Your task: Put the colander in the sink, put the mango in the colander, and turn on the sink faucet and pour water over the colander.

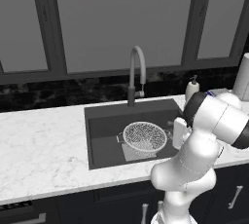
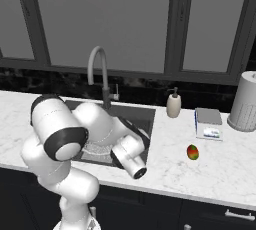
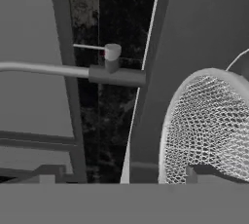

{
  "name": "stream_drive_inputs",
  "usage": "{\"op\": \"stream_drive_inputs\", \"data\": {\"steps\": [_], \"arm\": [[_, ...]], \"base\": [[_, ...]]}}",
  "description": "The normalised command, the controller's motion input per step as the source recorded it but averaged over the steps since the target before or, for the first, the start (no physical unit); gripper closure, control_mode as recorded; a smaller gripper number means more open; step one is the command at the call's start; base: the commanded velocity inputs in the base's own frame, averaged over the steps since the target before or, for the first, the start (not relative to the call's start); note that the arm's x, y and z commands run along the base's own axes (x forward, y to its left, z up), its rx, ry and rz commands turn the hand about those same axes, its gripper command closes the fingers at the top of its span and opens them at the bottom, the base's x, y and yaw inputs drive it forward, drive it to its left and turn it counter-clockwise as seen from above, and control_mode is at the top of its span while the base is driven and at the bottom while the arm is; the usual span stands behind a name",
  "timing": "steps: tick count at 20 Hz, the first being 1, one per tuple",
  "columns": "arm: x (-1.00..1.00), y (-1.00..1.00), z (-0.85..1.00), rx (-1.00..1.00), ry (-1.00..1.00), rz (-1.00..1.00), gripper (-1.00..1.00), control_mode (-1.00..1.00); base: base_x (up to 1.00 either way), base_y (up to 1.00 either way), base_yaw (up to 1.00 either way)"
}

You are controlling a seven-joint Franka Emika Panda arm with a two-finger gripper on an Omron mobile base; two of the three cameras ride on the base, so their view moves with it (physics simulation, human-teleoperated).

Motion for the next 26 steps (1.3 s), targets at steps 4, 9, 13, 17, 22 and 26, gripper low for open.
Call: {"op": "stream_drive_inputs", "data": {"steps": [4,9,13,17,22,26], "arm": [[-0.2,-0.47,0.18,-0.27,0.0,-0.15,-1.0,-1.0],[0.0,-0.11,0.47,-0.39,0.06,-0.1,-1.0,-1.0],[-0.01,0.0,0.74,-0.46,0.0,-0.01,-1.0,-1.0],[-0.29,0.0,0.57,-0.5,0.0,0.0,-1.0,-1.0],[-0.58,0.0,0.21,-0.49,0.11,0.0,-1.0,-1.0],[-0.54,-0.01,0.26,-0.38,0.21,0.0,-1.0,-1.0]], "base": [[0.0,0.0,0.0],[0.0,0.0,0.0],[0.0,0.0,0.0],[0.0,0.0,0.0],[0.0,0.0,0.0],[0.0,0.0,0.0]]}}
